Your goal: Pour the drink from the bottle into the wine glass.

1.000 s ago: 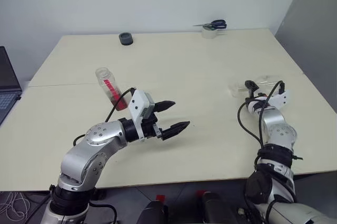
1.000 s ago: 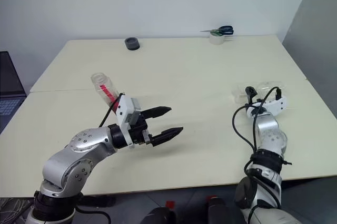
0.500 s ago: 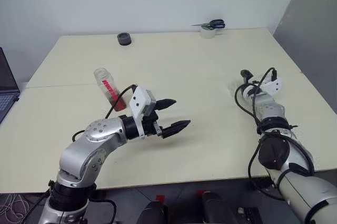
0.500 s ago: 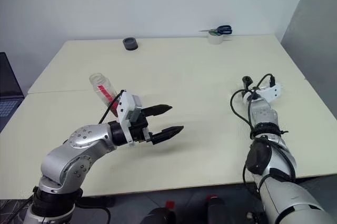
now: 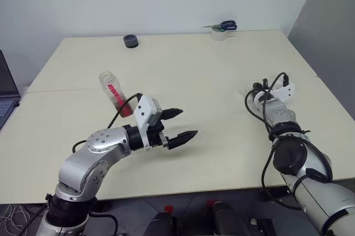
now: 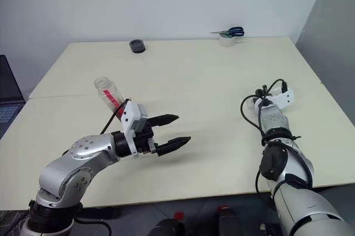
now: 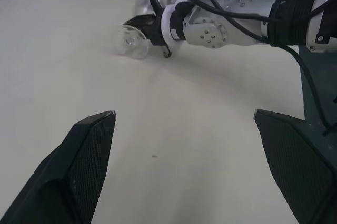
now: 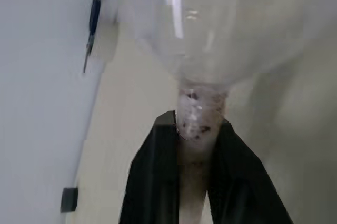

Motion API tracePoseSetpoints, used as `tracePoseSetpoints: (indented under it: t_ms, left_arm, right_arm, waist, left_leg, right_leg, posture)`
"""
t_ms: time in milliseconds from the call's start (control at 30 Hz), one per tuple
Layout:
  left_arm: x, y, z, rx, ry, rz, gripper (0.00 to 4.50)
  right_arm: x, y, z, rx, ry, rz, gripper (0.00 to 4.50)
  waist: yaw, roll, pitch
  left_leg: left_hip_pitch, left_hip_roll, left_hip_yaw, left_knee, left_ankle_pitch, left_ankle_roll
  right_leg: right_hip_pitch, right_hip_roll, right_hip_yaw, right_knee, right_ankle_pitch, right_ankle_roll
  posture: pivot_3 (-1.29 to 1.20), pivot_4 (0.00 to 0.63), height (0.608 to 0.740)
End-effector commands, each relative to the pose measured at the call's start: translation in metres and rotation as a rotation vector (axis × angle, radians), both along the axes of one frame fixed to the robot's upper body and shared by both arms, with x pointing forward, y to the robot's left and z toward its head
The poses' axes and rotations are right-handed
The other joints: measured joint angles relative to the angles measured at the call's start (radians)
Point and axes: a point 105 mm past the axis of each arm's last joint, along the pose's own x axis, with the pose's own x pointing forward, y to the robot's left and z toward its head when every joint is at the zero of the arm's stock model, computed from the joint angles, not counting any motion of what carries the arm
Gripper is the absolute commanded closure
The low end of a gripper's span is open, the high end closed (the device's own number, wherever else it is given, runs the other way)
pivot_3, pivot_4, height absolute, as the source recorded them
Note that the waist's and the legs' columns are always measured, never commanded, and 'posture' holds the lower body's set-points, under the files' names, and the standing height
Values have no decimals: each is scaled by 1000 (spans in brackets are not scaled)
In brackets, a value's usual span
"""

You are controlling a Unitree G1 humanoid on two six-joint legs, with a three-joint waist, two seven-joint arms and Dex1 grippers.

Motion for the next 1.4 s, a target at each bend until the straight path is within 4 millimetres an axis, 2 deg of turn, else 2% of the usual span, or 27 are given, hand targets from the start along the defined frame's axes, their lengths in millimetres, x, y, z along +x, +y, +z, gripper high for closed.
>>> tracePoseSetpoints:
  t_ms: [33,167,233,300,367,433,500,700,833,967,1033,1167,1267,1400]
  left_arm:
    - [-7,4,8,-1,-46,-4,0]
    - [-15,12,-1,15,-15,12,0]
    - [-19,15,-4,21,-3,18,0]
    - [-23,17,-6,23,6,20,0]
    - [-26,17,-7,22,9,24,0]
    - [-26,19,-9,22,9,37,0]
    - [-25,21,-10,19,11,49,0]
    - [-35,20,-19,12,36,46,0]
    - [-36,17,-20,5,36,45,0]
    - [-34,16,-21,-1,34,49,0]
    - [-33,17,-21,-4,31,55,0]
    - [-27,26,-23,-9,20,115,0]
    - [-26,33,-24,-9,15,178,0]
    - [-22,51,-25,-8,-31,324,0]
  right_arm:
    - [4,8,13,-232,-29,41,4263]
    - [8,40,34,-573,-130,142,4264]
    - [6,58,37,-756,-186,196,4264]
    - [1,71,29,-865,-207,246,4264]
    - [-7,83,11,-1012,-199,316,4264]
    - [-16,91,-3,-1083,-202,363,4264]
    - [-25,93,-12,-1101,-200,384,4264]
    - [-64,67,-63,-1190,-23,445,4264]
    - [-79,54,-71,-1213,14,449,4264]
    - [-82,54,-65,-1221,-11,453,4264]
    - [-78,60,-55,-1220,-59,443,4264]
    - [-59,92,-15,-1209,-254,411,4264]
    - [-46,133,7,-1251,-394,441,4264]
    - [-37,174,14,-1235,-478,509,4264]
  waist:
    - [1,0,0]
    - [-3,1,0]
    - [-3,1,1]
    - [-3,1,1]
    - [-2,1,1]
    - [-1,1,0]
    - [0,1,0]
    - [6,0,-1]
    - [27,-2,-2]
    - [33,-2,-2]
    - [32,-2,-2]
    - [24,-2,-1]
    - [-4,-1,2]
    - [-16,-1,6]
  left_leg:
    - [0,0,0,0,0,0]
    - [-1,0,-1,0,1,-3]
    - [-1,1,-1,-1,2,-3]
    - [-1,1,-2,-1,2,-3]
    - [-2,1,-3,-1,2,-3]
    - [-1,0,-3,-1,2,-3]
    - [-1,0,-4,-1,2,-4]
    - [-1,0,-9,-1,1,-4]
    - [0,-1,-11,-1,1,-4]
    - [7,-2,-14,-1,1,-2]
    - [9,-2,-14,-2,0,-1]
    - [11,-1,-13,-3,0,-1]
    - [14,1,-9,-3,0,-2]
    - [13,5,-7,-4,1,-4]
  right_leg:
    - [0,0,0,0,0,0]
    - [-2,-1,1,0,0,0]
    - [-2,-1,1,0,0,0]
    - [-3,-1,1,0,0,0]
    - [-3,-2,1,0,0,0]
    - [-3,-2,0,0,0,0]
    - [-2,-2,0,0,0,0]
    - [0,-2,0,-2,0,0]
    - [2,-2,-2,-2,0,0]
    - [12,-1,-6,-6,-1,0]
    - [14,-1,-5,-7,-1,0]
    - [15,-1,-4,-7,-2,0]
    - [14,0,-3,-5,-2,0]
    - [9,2,-1,-2,-1,-3]
  posture:
    - [0,150,740]
    - [0,150,740]
    - [0,150,740]
    - [0,150,740]
    - [0,150,740]
    - [0,150,740]
    - [0,150,740]
    - [0,150,740]
    - [0,150,740]
    - [0,150,740]
    - [0,150,740]
    - [0,150,740]
    - [0,150,740]
    - [0,150,740]
